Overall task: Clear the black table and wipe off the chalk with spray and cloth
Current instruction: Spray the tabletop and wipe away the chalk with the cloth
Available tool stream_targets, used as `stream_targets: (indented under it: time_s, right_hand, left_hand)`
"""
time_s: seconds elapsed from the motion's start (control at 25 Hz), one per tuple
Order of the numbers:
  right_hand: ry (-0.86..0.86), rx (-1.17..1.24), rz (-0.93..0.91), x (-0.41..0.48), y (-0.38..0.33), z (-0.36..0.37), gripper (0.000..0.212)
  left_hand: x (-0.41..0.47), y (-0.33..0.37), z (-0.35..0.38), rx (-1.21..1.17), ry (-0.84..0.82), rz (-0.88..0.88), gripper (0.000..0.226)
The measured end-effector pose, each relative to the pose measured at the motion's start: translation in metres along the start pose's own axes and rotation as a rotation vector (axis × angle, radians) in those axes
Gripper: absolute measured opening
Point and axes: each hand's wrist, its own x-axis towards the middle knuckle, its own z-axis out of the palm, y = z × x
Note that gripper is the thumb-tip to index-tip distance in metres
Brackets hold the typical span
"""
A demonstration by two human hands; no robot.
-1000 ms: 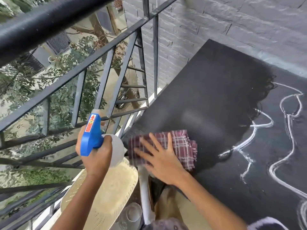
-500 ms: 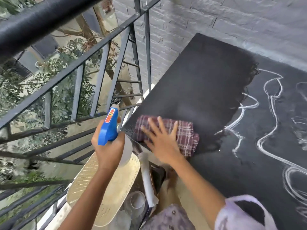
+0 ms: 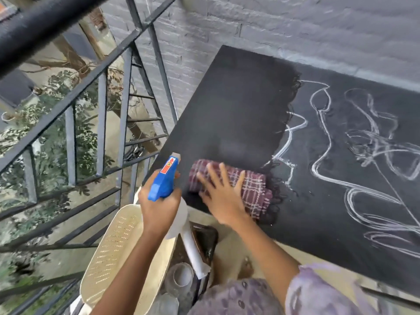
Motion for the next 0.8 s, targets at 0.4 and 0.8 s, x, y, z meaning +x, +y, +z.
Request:
stream_targets:
  time_s: [0.4,0.8]
  right_hand:
    - [0.289,0.336,-0.159,-0.156,0.062,-0.018,0.076]
    - [0.545,0.541,0.422,-0.28,0.168,-0.079,0.07]
  left_hand:
    - [-0.047,0.012,0.04,0.037,-0.188,0.035,0.027]
    - [-0.138,0.015,0.105,0.221,-0.324,0.028,0.019]
